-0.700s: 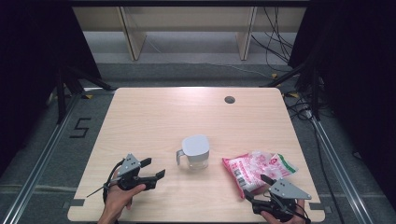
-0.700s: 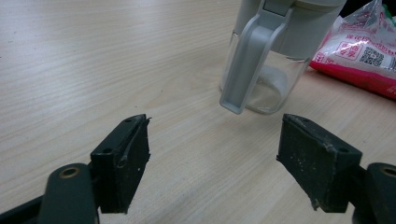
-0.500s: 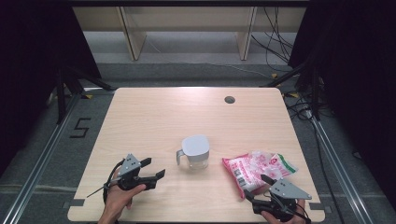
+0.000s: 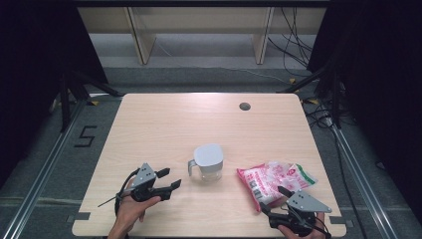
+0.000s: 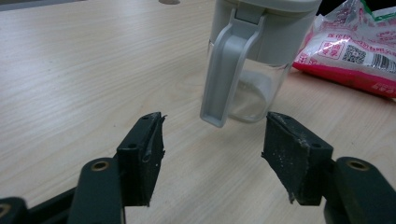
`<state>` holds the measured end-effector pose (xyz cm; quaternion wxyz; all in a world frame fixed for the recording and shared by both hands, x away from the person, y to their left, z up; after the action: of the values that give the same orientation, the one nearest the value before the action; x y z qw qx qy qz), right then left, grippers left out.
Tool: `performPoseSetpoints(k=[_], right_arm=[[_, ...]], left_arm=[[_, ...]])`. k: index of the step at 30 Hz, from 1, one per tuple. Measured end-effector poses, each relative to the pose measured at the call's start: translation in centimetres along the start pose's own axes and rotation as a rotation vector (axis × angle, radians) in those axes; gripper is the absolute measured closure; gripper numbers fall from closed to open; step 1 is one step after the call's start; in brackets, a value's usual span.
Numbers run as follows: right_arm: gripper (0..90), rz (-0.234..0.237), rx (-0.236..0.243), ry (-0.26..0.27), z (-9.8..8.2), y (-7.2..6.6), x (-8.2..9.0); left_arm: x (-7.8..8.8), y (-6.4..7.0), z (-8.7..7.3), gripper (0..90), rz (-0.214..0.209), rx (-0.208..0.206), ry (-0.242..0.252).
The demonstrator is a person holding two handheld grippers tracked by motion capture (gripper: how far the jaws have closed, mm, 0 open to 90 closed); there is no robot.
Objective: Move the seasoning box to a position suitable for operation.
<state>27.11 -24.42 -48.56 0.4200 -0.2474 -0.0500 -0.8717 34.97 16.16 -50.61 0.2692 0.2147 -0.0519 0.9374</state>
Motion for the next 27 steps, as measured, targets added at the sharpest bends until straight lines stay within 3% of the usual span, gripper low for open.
performPoseSetpoints(k=[2, 5, 9, 10, 12, 13, 14, 15, 16, 17, 21, 22, 27], right_arm=[[20.4, 0.009, 0.0, -0.013, -0.1, 0.0, -0.1], [20.4, 0.01, 0.008, -0.013, 0.0, 0.1, -0.1], [20.4, 0.009, -0.004, -0.01, -0.1, 0.0, -0.1], [20.4, 0.005, 0.001, -0.015, -0.1, 0.1, -0.1], [20.4, -0.012, -0.02, -0.014, -0.1, -0.1, -0.1], [20.4, -0.008, -0.005, -0.014, -0.1, 0.0, -0.1], [20.4, -0.005, -0.032, -0.02, -0.2, -0.2, -0.1], [20.4, -0.006, 0.001, -0.014, -0.1, 0.1, -0.1], [20.4, -0.006, 0.001, -0.014, -0.1, 0.1, -0.1], [20.4, 0.001, -0.002, -0.011, -0.1, 0.1, -0.1], [20.4, -0.005, 0.005, -0.015, -0.1, 0.2, -0.1], [20.4, 0.008, -0.002, -0.013, -0.1, 0.1, -0.1], [20.4, 0.007, -0.006, -0.025, -0.2, 0.2, -0.2]], left_arm=[[-0.8, 0.3, 0.2, 42.3, -0.009, 0.021, 0.012], [-1.3, 0.5, 0.4, 43.6, -0.016, 0.006, 0.009], [-2.2, 1.2, 1.3, 48.6, -0.017, -0.059, 0.044], [-2.3, 1.3, 1.4, 50.3, -0.011, -0.094, 0.042], [-2.7, 1.5, 1.8, 53.3, 0.001, -0.126, 0.044], [-3.0, 1.7, 1.9, 54.5, -0.002, -0.133, 0.045], [-3.3, 1.7, 2.0, 56.5, -0.002, -0.151, 0.044], [-3.7, 2.0, 2.1, 58.0, -0.011, -0.156, 0.038], [-3.7, 2.0, 2.1, 59.7, -0.011, -0.156, 0.038], [-4.1, 2.2, 2.1, 60.9, 0.002, -0.19, 0.032], [-4.6, 2.1, 2.0, 67.5, 0.01, -0.189, 0.036], [-4.8, 1.9, 2.1, 68.0, -0.007, -0.16, 0.025], [-5.6, 1.8, 2.6, 68.7, 0.0, -0.169, 0.023]])
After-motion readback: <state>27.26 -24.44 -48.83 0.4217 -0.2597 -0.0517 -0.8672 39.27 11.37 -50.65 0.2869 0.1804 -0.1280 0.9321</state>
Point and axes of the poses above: each handheld gripper's, and its own axes: x roughly backward along the jaws, z roughly out of its top, y roughly to its right, the point moved 2 cm from there along -x, roughly forward along the jaws, and after that the axes turned 14 degrees about z, right-handed, at the moved point
